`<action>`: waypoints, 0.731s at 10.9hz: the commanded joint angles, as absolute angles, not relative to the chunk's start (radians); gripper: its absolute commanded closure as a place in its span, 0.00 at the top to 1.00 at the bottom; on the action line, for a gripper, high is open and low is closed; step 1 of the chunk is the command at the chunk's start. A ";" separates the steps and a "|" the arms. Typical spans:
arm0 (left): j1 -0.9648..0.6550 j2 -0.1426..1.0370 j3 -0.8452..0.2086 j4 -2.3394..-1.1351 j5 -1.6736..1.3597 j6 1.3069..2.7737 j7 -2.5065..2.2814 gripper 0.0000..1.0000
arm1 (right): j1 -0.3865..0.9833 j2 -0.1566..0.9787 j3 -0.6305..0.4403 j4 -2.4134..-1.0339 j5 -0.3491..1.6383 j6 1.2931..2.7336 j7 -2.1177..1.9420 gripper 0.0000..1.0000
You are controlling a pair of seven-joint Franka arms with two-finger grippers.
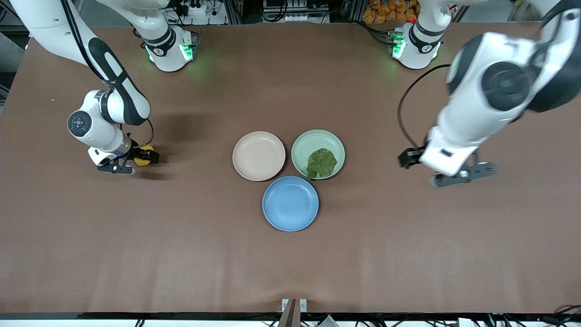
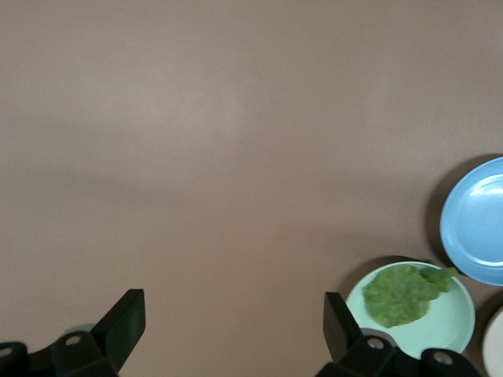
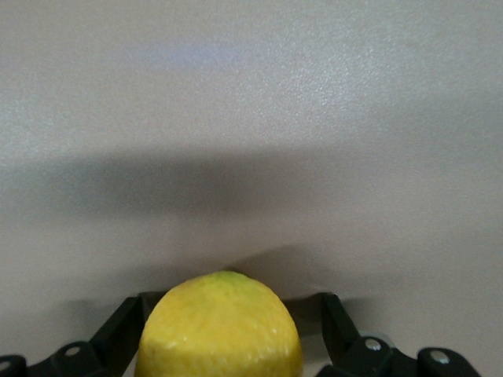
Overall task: Place lemon and lettuce in plates
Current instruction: 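Release the lettuce onto the green plate while the right gripper grasps the lemon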
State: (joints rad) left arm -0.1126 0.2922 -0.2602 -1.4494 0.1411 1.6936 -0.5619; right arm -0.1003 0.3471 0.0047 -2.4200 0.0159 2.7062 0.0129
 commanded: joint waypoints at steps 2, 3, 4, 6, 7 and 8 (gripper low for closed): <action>0.030 0.209 -0.272 -1.474 0.147 1.649 -0.260 1.00 | -0.110 0.351 0.012 -2.437 0.017 2.726 0.009 0.93; 0.049 0.198 -0.272 -1.476 0.146 1.641 -0.229 1.00 | -0.110 0.351 0.012 -2.437 0.017 2.724 0.009 0.83; 0.052 0.183 -0.272 -1.474 0.144 1.626 -0.227 1.00 | -0.110 0.351 0.012 -2.437 0.017 2.721 0.009 0.75; 0.054 0.143 -0.272 -1.473 0.141 1.588 -0.225 1.00 | -0.112 0.351 0.012 -2.434 0.017 2.714 0.017 0.70; 0.055 0.121 -0.272 -1.474 0.137 1.574 -0.225 1.00 | -0.112 0.350 0.012 -2.434 0.017 2.709 0.018 0.67; 0.061 0.101 -0.264 -1.474 0.114 1.554 -0.225 1.00 | -0.113 0.350 0.012 -2.433 0.017 2.709 0.018 0.61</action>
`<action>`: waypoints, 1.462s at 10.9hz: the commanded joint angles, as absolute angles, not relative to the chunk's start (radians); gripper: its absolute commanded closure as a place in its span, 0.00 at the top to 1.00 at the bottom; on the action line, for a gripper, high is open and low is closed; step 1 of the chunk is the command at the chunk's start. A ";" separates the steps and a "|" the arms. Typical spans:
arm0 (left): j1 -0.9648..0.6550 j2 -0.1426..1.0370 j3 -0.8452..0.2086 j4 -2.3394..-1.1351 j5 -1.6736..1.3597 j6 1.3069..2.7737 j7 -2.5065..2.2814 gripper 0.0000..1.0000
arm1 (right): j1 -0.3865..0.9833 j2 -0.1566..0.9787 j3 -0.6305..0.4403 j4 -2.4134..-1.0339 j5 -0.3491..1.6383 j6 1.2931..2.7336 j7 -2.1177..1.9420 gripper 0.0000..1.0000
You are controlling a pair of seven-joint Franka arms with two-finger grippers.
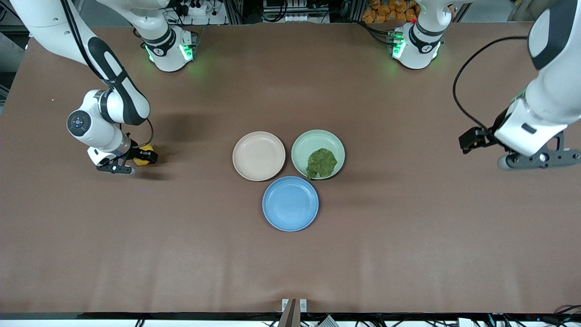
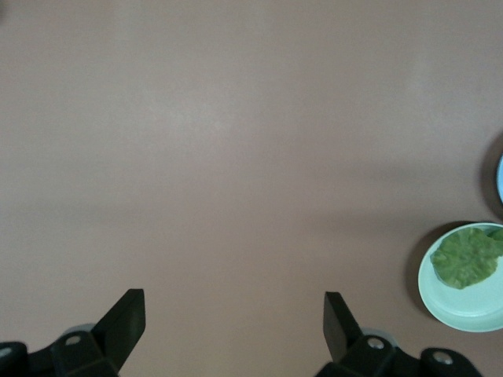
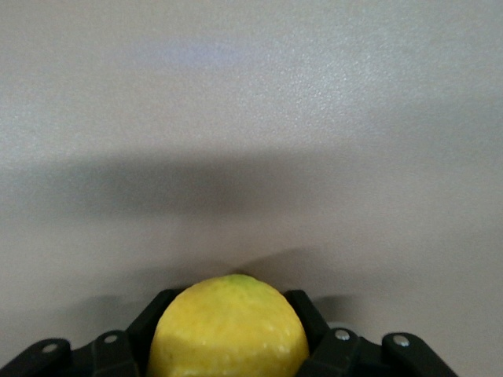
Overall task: Place lemon and lettuce in plates
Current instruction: 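Withdraw the left gripper back toward its side of the table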
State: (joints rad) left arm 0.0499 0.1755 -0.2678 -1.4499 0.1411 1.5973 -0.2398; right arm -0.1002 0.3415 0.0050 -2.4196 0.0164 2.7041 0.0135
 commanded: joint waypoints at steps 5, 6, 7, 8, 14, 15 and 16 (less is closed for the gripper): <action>0.118 0.074 -0.264 -1.479 0.072 1.491 -0.221 1.00 | -0.112 0.348 0.012 -2.419 0.017 2.677 0.015 0.49; 0.118 0.072 -0.268 -1.480 0.072 1.491 -0.221 1.00 | -0.112 0.348 0.014 -2.410 0.017 2.656 0.017 0.49; 0.117 0.063 -0.268 -1.482 0.072 1.485 -0.222 1.00 | -0.110 0.342 0.015 -2.408 0.017 2.654 0.018 0.48; 0.109 0.055 -0.265 -1.485 0.072 1.485 -0.224 1.00 | -0.110 0.334 0.017 -2.407 0.017 2.646 0.018 0.48; -0.015 0.043 -0.110 -1.502 0.040 1.500 -0.210 1.00 | -0.107 0.301 0.032 -2.341 0.021 2.505 0.047 0.46; -0.015 0.048 -0.110 -1.499 0.026 1.509 -0.210 1.00 | -0.101 0.299 0.050 -2.314 0.021 2.473 0.087 0.46; -0.018 0.049 -0.112 -1.500 0.028 1.517 -0.210 1.00 | -0.101 0.301 0.072 -2.275 0.021 2.418 0.125 0.46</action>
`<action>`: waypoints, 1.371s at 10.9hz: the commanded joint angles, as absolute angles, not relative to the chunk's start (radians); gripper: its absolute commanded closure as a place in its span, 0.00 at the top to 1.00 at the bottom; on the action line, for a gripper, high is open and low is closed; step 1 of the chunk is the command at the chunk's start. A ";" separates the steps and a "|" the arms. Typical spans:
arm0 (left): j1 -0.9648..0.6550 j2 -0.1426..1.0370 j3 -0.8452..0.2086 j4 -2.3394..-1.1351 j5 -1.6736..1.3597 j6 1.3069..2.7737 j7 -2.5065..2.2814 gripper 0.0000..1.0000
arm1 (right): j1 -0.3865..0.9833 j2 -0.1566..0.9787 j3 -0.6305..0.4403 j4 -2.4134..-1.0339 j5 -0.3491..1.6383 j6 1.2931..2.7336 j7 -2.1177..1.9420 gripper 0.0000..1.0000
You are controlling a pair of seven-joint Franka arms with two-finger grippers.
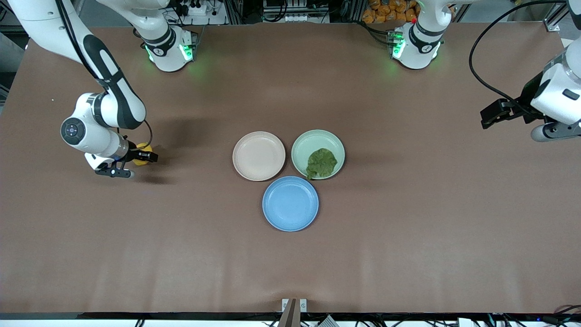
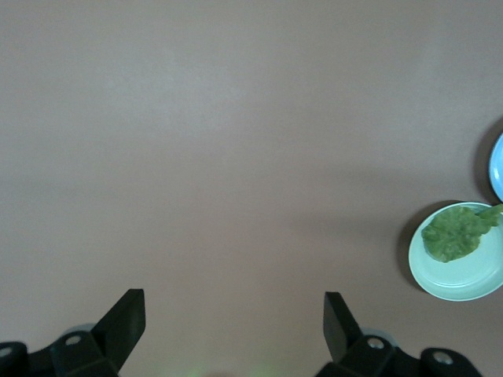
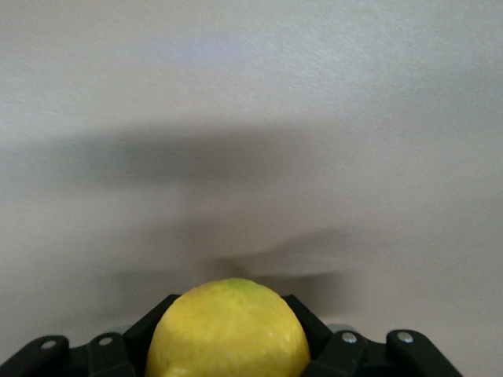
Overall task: Place lemon and lettuce in plates
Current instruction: 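Lift the lemon and carry it over the beige plate with the right gripper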
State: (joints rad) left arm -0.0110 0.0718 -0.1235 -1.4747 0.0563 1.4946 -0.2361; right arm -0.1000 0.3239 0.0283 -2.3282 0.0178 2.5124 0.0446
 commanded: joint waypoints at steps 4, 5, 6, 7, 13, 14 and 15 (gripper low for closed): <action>-0.017 0.046 -0.114 -1.506 0.026 1.532 -0.210 1.00 | 0.018 0.314 0.089 -2.036 0.021 2.139 0.326 0.46; -0.014 0.046 -0.114 -1.509 0.026 1.532 -0.210 1.00 | 0.047 0.316 0.090 -2.011 0.021 2.117 0.342 0.46; -0.014 0.054 -0.112 -1.508 0.026 1.539 -0.210 1.00 | 0.073 0.314 0.091 -2.005 0.021 2.117 0.347 0.46; -0.011 0.057 -0.112 -1.508 0.026 1.557 -0.210 1.00 | 0.104 0.314 0.091 -1.999 0.035 2.117 0.348 0.46; -0.011 0.060 -0.110 -1.514 0.026 1.559 -0.210 1.00 | 0.296 0.354 0.087 -1.896 0.087 2.123 0.483 0.46; -0.011 0.060 -0.110 -1.514 0.026 1.559 -0.210 1.00 | 0.320 0.366 0.087 -1.881 0.087 2.123 0.512 0.46; -0.011 0.060 -0.110 -1.514 0.026 1.559 -0.210 1.00 | 0.334 0.386 0.087 -1.856 0.087 2.123 0.559 0.48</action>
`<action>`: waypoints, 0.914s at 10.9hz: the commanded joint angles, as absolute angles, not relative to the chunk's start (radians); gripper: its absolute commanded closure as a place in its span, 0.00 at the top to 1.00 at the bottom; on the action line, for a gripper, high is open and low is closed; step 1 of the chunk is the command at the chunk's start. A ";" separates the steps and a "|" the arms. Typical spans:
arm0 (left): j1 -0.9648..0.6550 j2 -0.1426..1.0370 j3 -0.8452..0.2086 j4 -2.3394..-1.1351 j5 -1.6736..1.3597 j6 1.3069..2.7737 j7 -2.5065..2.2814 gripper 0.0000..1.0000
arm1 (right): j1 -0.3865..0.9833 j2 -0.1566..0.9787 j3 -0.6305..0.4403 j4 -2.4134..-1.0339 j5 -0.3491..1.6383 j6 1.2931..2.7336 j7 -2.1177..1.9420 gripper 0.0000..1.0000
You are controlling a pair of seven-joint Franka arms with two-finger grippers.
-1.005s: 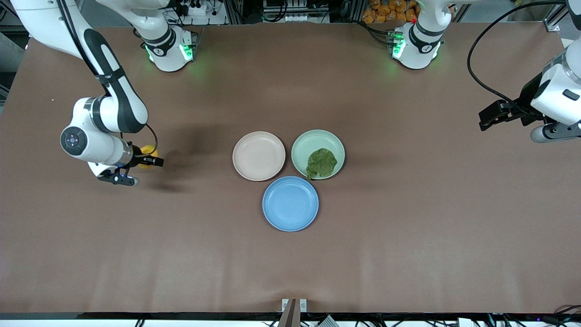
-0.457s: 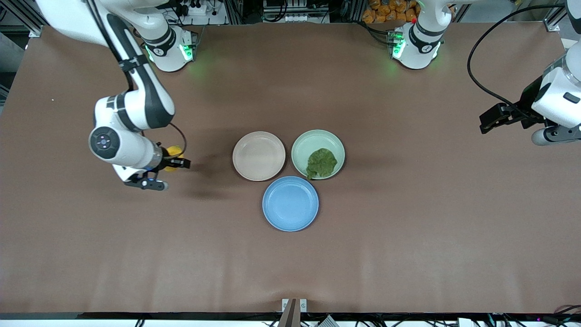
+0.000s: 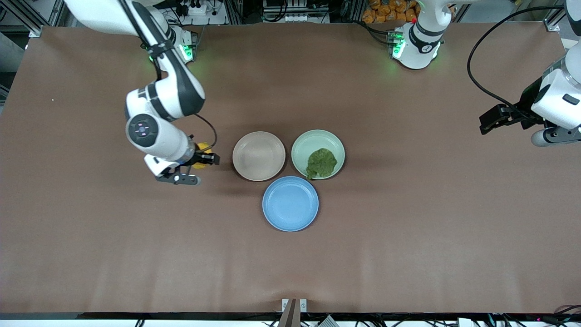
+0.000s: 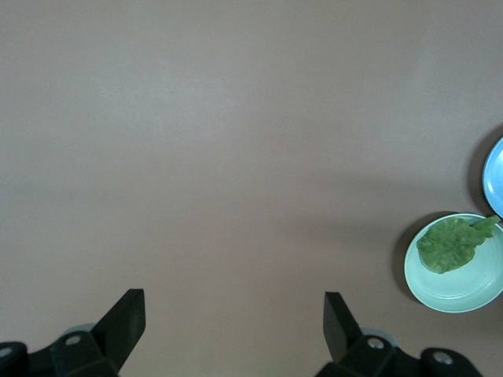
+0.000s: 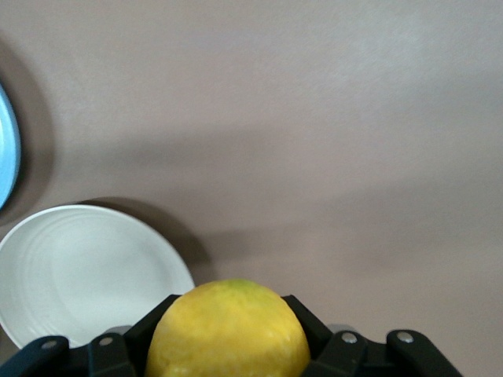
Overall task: Place lemon and lettuce in plates
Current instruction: 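Lift the lemon and carry it over the beige plate with the right gripper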
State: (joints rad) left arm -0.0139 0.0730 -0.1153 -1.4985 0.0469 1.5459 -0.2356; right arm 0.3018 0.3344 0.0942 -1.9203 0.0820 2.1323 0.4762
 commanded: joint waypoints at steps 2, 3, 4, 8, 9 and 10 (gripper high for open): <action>-0.011 0.061 -0.110 -1.514 0.026 1.559 -0.209 1.00 | 0.386 0.440 0.087 -1.803 0.083 2.125 0.639 0.48; -0.012 0.066 -0.110 -1.516 0.026 1.559 -0.210 1.00 | 0.423 0.471 0.086 -1.781 0.080 2.131 0.670 0.48; -0.011 0.067 -0.110 -1.514 0.026 1.559 -0.210 1.00 | 0.457 0.500 0.083 -1.751 0.072 2.131 0.713 0.48; -0.011 0.064 -0.110 -1.514 0.026 1.557 -0.209 1.00 | 0.514 0.571 0.083 -1.687 0.022 2.146 0.735 0.48; -0.011 0.063 -0.109 -1.511 0.026 1.557 -0.209 1.00 | 0.528 0.583 0.083 -1.687 0.009 2.160 0.753 0.48; -0.011 0.061 -0.107 -1.512 0.026 1.554 -0.210 1.00 | 0.535 0.598 0.083 -1.687 -0.014 2.181 0.790 0.49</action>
